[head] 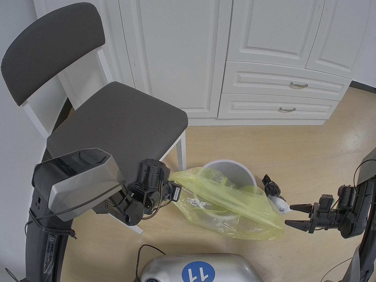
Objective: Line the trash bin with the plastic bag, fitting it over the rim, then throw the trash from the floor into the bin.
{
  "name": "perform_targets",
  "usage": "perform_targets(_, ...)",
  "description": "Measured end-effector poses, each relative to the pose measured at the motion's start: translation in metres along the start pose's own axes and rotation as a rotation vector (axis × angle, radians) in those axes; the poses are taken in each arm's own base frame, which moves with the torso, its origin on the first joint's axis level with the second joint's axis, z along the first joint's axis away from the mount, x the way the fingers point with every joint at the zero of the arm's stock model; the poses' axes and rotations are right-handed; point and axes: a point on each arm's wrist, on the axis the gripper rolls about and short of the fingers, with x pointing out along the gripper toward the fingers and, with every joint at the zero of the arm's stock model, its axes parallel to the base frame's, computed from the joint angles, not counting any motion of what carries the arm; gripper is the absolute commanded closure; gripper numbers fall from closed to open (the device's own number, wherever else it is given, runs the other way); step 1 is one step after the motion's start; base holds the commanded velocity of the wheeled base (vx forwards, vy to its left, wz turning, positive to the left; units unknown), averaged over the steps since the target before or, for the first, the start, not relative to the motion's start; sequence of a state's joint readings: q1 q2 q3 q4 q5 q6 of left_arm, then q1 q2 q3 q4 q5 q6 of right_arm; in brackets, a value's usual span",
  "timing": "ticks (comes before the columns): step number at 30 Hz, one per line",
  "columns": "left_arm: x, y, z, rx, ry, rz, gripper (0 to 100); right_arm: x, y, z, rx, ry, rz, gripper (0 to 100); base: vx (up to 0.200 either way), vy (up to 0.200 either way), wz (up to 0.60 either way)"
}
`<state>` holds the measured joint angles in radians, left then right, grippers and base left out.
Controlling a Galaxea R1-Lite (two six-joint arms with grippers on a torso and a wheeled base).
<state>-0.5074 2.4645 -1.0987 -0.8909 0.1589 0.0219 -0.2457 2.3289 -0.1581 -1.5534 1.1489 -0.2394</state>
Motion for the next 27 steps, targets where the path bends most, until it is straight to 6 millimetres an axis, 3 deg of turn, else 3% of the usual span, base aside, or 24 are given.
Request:
perform_targets(7,0.001,0.001,-0.001,-0.001,0.004,0.003,100,-0.006,0.001,0.004,0.007,-0.026,0.037,0,0.0,0.0,0.0)
perform_targets(13,0.0,0.0,-0.002,0.001,0.006,0.003,100,-0.004,0.013,0.023,-0.038,-0.032,0.003,0,0.0,0.0,0.0)
perform_targets(19,-0.001,-0.001,-0.003,0.002,0.005,0.002,100,0.008,0.024,0.042,-0.072,-0.012,-0.239,0,0.0,0.0,0.0)
perform_targets(26,-0.002,-0.003,-0.003,0.005,0.005,0.0,100,0.036,0.046,0.062,-0.133,-0.027,-0.543,0,0.0,0.0,0.0)
perform_targets(27,-0.002,-0.003,-0.003,0.008,0.006,0.0,0,0.041,0.05,0.064,-0.144,-0.032,-0.581,0,0.0,0.0,0.0)
